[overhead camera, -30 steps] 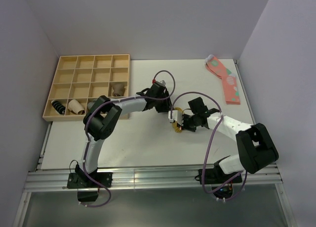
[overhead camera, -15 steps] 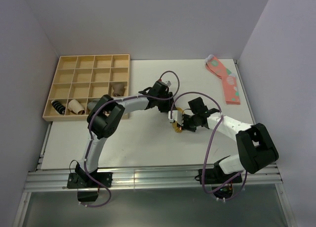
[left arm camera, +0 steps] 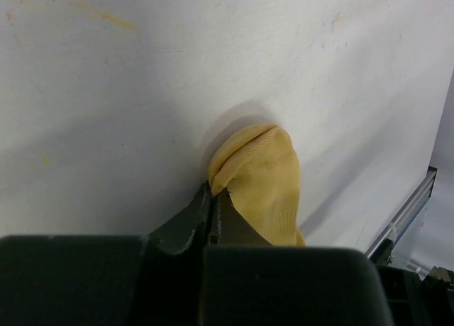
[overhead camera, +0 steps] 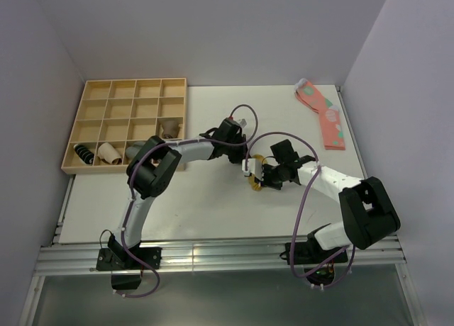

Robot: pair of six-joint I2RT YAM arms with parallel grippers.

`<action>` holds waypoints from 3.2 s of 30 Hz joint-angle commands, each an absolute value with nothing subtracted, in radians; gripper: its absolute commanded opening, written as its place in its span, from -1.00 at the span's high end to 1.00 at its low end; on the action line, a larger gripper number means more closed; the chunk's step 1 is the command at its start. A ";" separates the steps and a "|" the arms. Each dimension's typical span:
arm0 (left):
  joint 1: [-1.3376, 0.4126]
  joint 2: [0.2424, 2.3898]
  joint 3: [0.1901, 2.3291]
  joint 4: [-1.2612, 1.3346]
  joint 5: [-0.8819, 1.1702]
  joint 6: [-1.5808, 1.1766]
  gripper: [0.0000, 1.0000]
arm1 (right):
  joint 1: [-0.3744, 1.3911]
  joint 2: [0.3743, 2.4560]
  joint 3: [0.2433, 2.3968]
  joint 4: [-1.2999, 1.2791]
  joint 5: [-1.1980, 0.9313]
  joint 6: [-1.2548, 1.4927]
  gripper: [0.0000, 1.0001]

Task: Roll the socks
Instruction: Adjust the sock at the center of the board.

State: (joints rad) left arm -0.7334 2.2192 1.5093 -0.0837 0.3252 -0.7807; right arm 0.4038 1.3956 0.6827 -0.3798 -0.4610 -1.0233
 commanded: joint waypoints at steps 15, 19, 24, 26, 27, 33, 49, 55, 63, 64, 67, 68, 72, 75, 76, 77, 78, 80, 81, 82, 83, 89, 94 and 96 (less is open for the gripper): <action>-0.703 2.060 1.273 -0.025 0.117 -0.851 0.99 | 0.292 1.695 1.118 -0.903 -0.661 -1.158 0.93; -0.696 2.028 1.247 -0.028 0.078 -0.835 0.99 | 0.279 1.808 1.218 -1.086 -0.695 -1.221 0.92; -0.677 1.991 1.224 -0.029 0.038 -0.816 0.99 | 0.282 1.862 1.240 -1.221 -0.704 -1.321 0.88; -0.672 1.977 1.212 -0.026 0.035 -0.808 0.99 | 0.285 1.871 1.241 -1.242 -0.716 -1.330 0.87; -0.670 1.971 1.207 -0.020 0.029 -0.805 0.99 | 0.287 1.888 1.273 -1.311 -0.724 -1.341 0.85; -0.670 1.933 1.163 -0.008 0.021 -0.793 0.99 | 0.293 2.043 1.390 -1.427 -0.744 -1.333 0.86; -0.689 1.890 1.052 0.186 0.040 -0.721 0.99 | 0.341 2.213 1.532 -1.414 -0.813 -1.042 0.88; -0.704 1.890 1.011 0.241 0.017 -0.709 0.93 | 0.342 2.232 1.526 -1.318 -0.763 -0.884 0.89; -0.732 1.847 0.941 0.316 -0.051 -0.683 0.40 | 0.342 2.243 1.511 -1.250 -0.730 -0.775 0.91; -0.732 1.838 0.928 0.343 -0.060 -0.681 0.30 | 0.344 2.243 1.509 -1.244 -0.729 -0.763 0.91; -0.733 1.796 0.875 0.379 -0.081 -0.670 0.21 | 0.344 2.250 1.509 -1.243 -0.729 -0.753 0.92; -0.735 1.784 0.859 0.411 -0.092 -0.666 0.20 | 0.344 2.252 1.512 -1.244 -0.727 -0.752 0.92; -0.771 1.677 0.744 0.505 -0.158 -0.591 0.16 | 0.344 2.263 1.525 -1.242 -0.721 -0.736 0.93; -0.854 1.594 0.674 0.598 -0.213 -0.490 0.17 | 0.344 2.269 1.535 -1.247 -0.721 -0.733 0.94; -0.879 1.580 0.664 0.613 -0.225 -0.468 0.16 | 0.345 2.269 1.537 -1.249 -0.721 -0.733 0.94; -0.918 1.568 0.661 0.626 -0.224 -0.428 0.17 | 0.345 2.269 1.536 -1.249 -0.722 -0.733 0.94; -0.933 1.556 0.666 0.629 -0.235 -0.413 0.18 | 0.345 2.269 1.534 -1.249 -0.723 -0.733 0.94; -0.980 1.562 0.699 0.617 -0.239 -0.356 0.20 | 0.344 2.272 1.535 -1.259 -0.729 -0.736 0.94; -0.991 1.569 0.713 0.597 -0.244 -0.338 0.20 | 0.344 2.275 1.537 -1.262 -0.730 -0.739 0.94; -1.003 1.581 0.725 0.591 -0.241 -0.324 0.20 | 0.344 2.278 1.540 -1.266 -0.732 -0.741 0.94; -1.020 1.601 0.748 0.585 -0.233 -0.296 0.20 | 0.344 2.281 1.540 -1.267 -0.732 -0.739 0.94; -1.049 1.676 0.805 0.574 -0.176 -0.233 0.18 | 0.344 2.292 1.540 -1.269 -0.741 -0.739 0.94; -1.066 1.729 0.848 0.535 -0.138 -0.195 0.20 | 0.344 2.292 1.537 -1.259 -0.733 -0.733 0.95; -1.072 1.747 0.857 0.525 -0.121 -0.192 0.20 | 0.344 2.290 1.537 -1.262 -0.733 -0.736 0.95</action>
State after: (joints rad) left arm -1.0595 1.7294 0.8158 0.5331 -0.1646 -0.2398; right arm 0.3382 2.2749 1.5208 -1.2984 -0.7822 -0.7219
